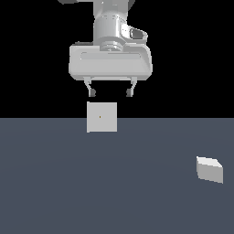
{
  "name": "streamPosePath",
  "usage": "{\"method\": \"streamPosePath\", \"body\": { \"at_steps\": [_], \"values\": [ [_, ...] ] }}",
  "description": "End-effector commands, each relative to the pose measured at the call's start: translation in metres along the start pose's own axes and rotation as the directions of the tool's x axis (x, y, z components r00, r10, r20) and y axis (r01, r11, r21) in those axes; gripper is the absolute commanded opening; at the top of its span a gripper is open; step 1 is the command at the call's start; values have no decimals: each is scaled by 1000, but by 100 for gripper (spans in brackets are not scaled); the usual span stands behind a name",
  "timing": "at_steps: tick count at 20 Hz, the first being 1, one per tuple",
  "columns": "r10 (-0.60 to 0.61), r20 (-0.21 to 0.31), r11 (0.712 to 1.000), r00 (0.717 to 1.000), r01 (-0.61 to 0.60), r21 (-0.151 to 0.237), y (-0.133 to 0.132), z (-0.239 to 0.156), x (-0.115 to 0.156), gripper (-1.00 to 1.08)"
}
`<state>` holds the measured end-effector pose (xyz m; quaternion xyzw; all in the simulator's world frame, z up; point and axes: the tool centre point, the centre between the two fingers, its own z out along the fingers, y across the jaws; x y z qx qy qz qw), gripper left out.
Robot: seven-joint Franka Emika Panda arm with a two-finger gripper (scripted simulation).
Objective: Plug the charger into the wall socket.
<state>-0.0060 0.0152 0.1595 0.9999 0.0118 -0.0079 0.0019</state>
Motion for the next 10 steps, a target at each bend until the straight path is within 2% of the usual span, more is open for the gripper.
{"method": "streamPosePath", "body": {
  "at_steps": [1, 10],
  "values": [
    [0, 0, 1000, 1000, 0, 0, 0, 0, 0, 100],
    [60, -16, 998, 998, -60, -3, 21, 11, -7, 100]
  ]
}}
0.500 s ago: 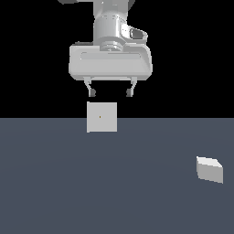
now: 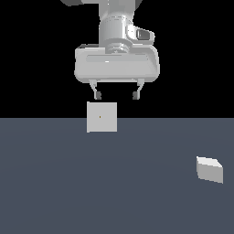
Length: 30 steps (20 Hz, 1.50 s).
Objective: Plug the charger into the wall socket.
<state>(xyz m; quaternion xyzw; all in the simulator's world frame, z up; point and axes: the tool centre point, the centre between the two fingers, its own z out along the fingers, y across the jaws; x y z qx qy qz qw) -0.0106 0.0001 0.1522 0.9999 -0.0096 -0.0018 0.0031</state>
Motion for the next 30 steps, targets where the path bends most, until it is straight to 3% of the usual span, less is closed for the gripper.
{"method": "streamPosePath", "body": {
  "at_steps": [1, 8, 17, 24, 30],
  "values": [
    [31, -8, 1000, 999, -31, -2, 11, 6, -3, 100],
    [167, -45, 986, 985, -167, -6, 59, 30, -22, 100],
    [366, -101, 930, 925, -368, -3, 126, 68, -61, 100],
    [444, -124, 894, 887, -447, 3, 151, 85, -80, 100],
    [464, -130, 884, 876, -468, 5, 157, 90, -85, 100]
  ]
}}
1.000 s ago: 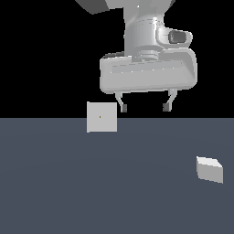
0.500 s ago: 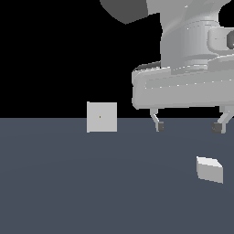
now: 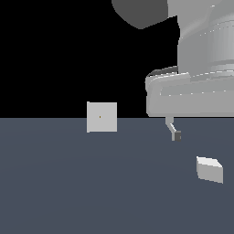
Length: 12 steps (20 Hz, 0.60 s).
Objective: Plug the charger into the wall socket.
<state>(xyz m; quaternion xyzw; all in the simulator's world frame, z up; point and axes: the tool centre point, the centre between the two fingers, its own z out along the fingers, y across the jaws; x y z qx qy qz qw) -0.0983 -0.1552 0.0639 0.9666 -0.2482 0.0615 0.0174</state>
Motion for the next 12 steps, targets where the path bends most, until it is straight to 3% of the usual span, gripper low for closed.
{"method": "streamPosePath", "body": {
  "at_steps": [1, 12],
  "values": [
    [0, 0, 1000, 1000, 0, 0, 0, 0, 0, 100],
    [4, -1, 1000, 1000, -4, 2, 1, 31, -5, 100]
  ]
}}
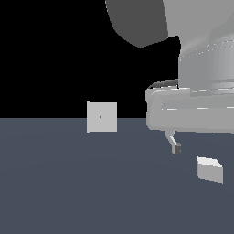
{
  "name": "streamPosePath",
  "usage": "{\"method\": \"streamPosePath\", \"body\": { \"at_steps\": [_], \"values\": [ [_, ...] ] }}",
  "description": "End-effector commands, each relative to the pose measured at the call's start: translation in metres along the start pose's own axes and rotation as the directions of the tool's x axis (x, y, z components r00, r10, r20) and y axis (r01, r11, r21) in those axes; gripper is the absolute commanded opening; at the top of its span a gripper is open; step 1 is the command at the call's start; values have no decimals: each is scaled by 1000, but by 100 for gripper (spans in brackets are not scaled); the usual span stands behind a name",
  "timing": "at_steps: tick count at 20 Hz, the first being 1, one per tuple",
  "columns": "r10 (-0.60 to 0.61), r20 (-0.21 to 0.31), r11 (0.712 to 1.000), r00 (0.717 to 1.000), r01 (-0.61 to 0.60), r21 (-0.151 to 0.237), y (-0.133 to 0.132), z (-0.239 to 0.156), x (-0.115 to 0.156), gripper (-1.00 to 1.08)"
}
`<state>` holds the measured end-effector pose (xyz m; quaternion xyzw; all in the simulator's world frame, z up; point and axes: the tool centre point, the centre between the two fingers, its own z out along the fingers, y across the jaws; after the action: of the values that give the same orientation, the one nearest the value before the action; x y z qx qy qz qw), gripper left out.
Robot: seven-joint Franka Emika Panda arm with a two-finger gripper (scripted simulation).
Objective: Plug the charger into the wall socket.
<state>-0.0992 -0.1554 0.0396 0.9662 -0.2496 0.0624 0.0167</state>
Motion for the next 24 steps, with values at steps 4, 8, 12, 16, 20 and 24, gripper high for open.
{"method": "streamPosePath", "body": {
  "at_steps": [4, 8, 12, 16, 20, 24],
  "values": [
    [2, 0, 1000, 1000, -2, 1, 0, 21, -3, 100],
    [3, 0, 1000, 1000, -3, 1, 1, 27, -4, 100],
    [3, 0, 1000, 1000, -3, 1, 0, 28, -4, -100],
    [3, 0, 1000, 1000, -3, 1, 0, 28, -4, -100],
    [3, 0, 1000, 1000, -3, 1, 0, 27, -4, -100],
    [-14, 0, 1000, 1000, 14, 3, -5, 25, -1, -100]
  ]
}}
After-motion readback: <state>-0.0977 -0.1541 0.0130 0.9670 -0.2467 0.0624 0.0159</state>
